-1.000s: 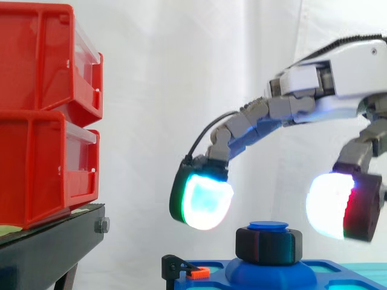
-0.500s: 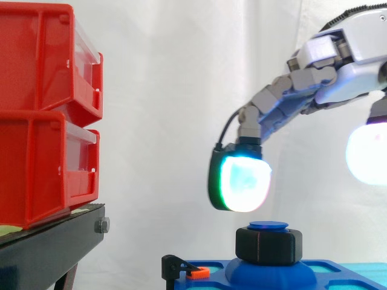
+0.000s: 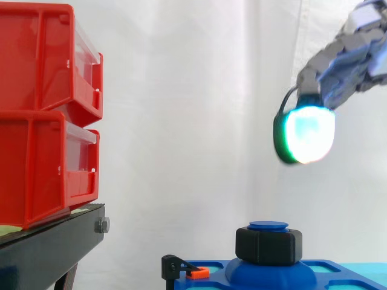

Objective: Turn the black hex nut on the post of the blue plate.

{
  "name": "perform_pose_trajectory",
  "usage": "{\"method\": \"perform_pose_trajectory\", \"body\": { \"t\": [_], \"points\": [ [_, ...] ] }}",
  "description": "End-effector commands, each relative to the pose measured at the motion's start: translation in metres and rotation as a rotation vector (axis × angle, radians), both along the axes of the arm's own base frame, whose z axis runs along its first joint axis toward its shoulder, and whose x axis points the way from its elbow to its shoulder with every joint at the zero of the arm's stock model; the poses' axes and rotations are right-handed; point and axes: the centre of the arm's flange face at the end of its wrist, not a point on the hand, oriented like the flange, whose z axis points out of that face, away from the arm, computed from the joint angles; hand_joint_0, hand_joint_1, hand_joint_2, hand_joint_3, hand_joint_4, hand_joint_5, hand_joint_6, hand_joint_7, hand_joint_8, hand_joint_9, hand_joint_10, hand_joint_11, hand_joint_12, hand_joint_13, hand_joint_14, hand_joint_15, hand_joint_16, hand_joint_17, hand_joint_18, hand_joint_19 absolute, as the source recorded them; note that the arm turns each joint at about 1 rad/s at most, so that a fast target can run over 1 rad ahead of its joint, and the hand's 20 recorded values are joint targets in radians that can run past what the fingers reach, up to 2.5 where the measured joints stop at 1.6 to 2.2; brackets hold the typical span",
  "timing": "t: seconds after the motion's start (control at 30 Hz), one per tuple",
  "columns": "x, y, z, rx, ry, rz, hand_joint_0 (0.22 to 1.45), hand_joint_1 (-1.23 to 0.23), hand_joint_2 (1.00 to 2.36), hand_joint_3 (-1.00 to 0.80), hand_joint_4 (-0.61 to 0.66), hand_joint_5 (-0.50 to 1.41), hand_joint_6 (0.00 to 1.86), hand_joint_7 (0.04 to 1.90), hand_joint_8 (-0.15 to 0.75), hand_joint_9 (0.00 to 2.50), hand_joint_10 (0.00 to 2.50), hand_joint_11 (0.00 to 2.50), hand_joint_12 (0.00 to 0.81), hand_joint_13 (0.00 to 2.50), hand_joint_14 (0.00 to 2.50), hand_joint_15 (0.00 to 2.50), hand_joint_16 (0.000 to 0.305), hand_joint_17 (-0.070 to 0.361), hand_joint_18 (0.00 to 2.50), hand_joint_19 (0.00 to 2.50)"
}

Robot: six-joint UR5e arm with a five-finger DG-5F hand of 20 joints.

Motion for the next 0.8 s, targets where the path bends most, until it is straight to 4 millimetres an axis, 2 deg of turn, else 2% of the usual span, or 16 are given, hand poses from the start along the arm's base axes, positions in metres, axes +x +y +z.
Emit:
{"method": "perform_pose_trajectory", "body": {
  "t": [0.0, 0.13, 0.53, 0.77],
  "points": [
    [-0.04, -0.003, -0.014, 0.058, -0.04, -0.074, 0.43, -0.51, 1.0, -0.5, 0.21, -0.23, 0.5, 0.71, 0.266, 0.38, 0.0, 0.0, 0.386, 0.29, 0.0, 0.0, 0.053, 0.12, 0.27, 0.19],
    [-0.056, -0.001, -0.017, 0.211, -0.12, -0.135, 0.43, -0.51, 1.0, -0.5, 0.21, -0.23, 0.5, 0.71, 0.269, 0.39, 0.0, 0.0, 0.384, 0.29, 0.0, 0.01, 0.053, 0.119, 0.28, 0.18],
    [-0.06, -0.003, -0.023, 0.579, -0.04, -0.262, 0.45, -0.52, 1.0, -0.5, 0.22, -0.22, 0.5, 0.72, 0.264, 0.41, 0.0, 0.0, 0.374, 0.3, 0.0, 0.01, 0.051, 0.115, 0.27, 0.18],
    [-0.06, -0.003, -0.023, 0.601, -0.037, -0.266, 0.45, -0.52, 1.0, -0.5, 0.22, -0.21, 0.5, 0.72, 0.254, 0.42, 0.0, 0.0, 0.364, 0.3, 0.0, 0.01, 0.052, 0.116, 0.21, 0.15]
  ]
}}
